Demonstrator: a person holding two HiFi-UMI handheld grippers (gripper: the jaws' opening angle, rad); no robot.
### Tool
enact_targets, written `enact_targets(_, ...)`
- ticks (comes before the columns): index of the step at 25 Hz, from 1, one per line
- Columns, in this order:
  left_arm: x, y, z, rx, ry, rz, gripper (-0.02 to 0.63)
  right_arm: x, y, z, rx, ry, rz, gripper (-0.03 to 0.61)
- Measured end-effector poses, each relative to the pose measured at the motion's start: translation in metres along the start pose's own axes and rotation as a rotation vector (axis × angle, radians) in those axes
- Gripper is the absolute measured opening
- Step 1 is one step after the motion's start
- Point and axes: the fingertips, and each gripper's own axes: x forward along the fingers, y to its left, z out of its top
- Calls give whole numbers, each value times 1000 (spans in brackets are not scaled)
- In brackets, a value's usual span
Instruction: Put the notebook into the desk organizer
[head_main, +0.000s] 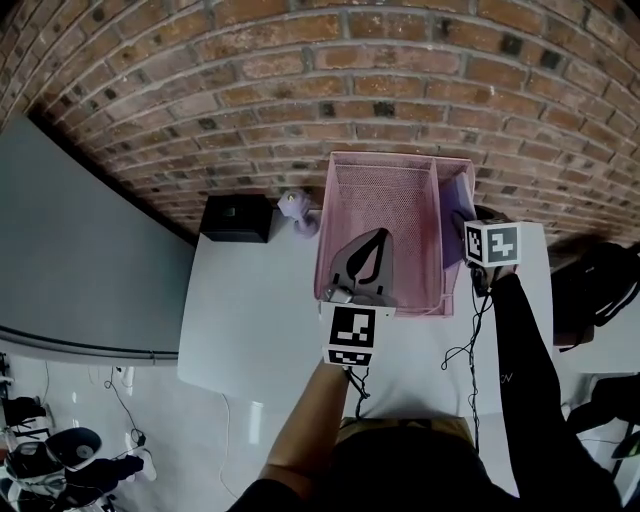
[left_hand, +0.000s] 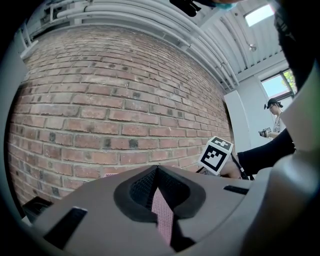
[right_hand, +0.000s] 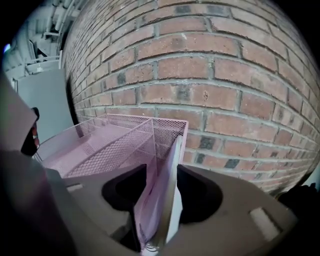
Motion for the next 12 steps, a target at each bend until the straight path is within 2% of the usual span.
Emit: enact_targets(12, 8, -14, -4, -11, 13, -26, 8, -13, -3, -7, 33, -27, 26, 181)
